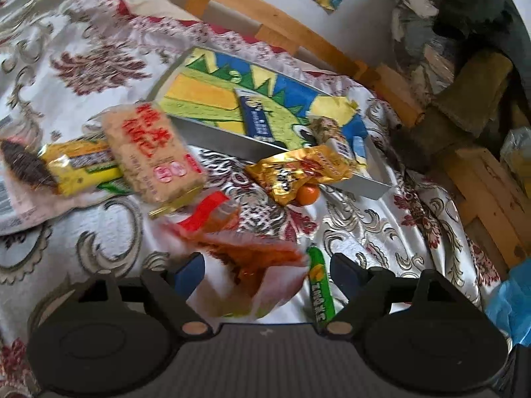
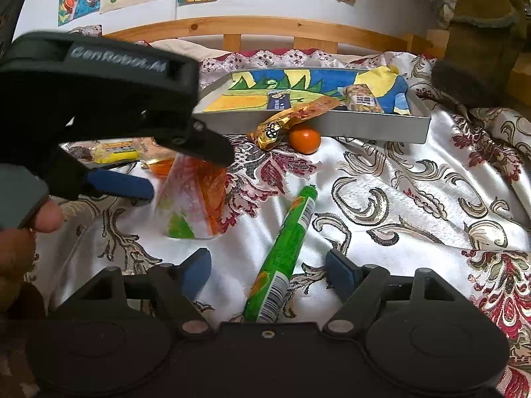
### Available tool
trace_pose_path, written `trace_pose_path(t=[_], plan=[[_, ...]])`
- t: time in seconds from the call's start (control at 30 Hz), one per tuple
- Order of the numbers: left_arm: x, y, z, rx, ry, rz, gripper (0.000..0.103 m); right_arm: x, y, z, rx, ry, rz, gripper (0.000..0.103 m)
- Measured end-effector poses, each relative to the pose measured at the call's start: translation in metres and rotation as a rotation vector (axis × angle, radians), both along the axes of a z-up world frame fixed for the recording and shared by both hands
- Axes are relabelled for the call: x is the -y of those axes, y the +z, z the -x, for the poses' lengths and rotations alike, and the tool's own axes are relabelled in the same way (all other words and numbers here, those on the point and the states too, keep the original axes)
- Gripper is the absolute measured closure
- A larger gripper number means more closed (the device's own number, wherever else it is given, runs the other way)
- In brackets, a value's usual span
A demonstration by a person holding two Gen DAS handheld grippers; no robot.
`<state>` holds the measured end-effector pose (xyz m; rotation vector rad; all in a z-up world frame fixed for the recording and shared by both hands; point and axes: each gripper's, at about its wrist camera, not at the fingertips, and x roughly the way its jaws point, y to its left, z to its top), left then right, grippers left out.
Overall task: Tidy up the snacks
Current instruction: 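Lift the orange packet with left tool while right tool lifts the green stick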
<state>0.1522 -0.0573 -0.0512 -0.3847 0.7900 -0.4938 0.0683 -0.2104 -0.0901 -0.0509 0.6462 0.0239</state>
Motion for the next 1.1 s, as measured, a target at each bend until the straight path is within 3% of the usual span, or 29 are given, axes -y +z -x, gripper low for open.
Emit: trace_pose_path(t=[0.13,0.2,0.27,0.47,0.67,0.83,1.1], plan=[[0.009,0.000,0.000,0.030,-0.009,-0.054,0.025,-0.004,-0.001,0.002,0.011,-0.017,0.038,0.026],[0.013,-0.003,-0.001,0.016,-0.021,-0.085,0.044,-0.002,-0.001,0.002,0.014,-0.024,0.040,0.029],[0.016,-0.005,-0.001,0.017,-0.043,-0.090,0.049,-0.002,-0.001,0.002,0.017,-0.031,0.040,0.036],[0.019,-0.004,0.008,0.060,-0.040,-0.125,0.053,-0.002,-0.001,0.002,0.013,-0.013,0.035,0.061],[0.020,-0.003,0.010,0.074,-0.045,-0.130,0.053,-0.006,0.000,0.001,0.009,0.010,0.057,0.072],[0.018,-0.003,0.010,0.073,-0.043,-0.115,0.053,-0.015,0.004,0.006,0.035,0.016,0.234,0.084],[0.016,-0.003,0.009,0.071,-0.044,-0.104,0.053,-0.018,-0.013,0.002,0.011,0.067,0.459,0.083]])
